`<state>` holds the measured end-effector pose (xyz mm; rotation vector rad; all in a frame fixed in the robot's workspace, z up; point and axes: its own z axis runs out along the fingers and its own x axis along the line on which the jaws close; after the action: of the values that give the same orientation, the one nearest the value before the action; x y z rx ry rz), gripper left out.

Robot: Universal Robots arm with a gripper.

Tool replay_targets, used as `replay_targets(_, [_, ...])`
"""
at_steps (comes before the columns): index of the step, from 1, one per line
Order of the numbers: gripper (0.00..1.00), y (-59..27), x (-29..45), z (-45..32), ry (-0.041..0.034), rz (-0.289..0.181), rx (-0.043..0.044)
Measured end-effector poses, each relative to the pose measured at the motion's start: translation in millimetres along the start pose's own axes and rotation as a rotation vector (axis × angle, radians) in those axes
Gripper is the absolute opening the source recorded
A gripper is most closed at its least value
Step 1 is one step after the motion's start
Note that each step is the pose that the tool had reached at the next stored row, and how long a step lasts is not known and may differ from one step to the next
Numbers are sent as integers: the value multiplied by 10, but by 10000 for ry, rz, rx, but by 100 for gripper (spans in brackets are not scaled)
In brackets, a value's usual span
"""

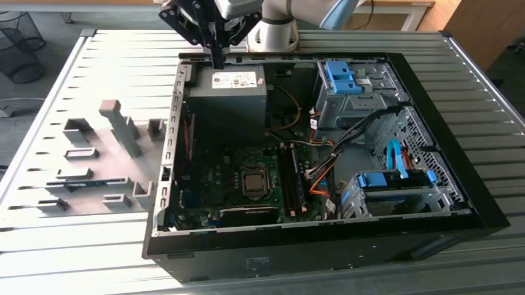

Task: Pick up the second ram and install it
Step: 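Reach for the second ram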

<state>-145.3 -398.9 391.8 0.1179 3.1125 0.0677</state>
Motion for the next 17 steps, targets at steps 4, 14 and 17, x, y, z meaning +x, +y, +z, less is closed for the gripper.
replay_targets(4, [10,-2,23,1,0,1,0])
replay_targets(14, [10,-6,78,3,0,1,1])
replay_targets(17, [10,-7,95,3,0,1,1])
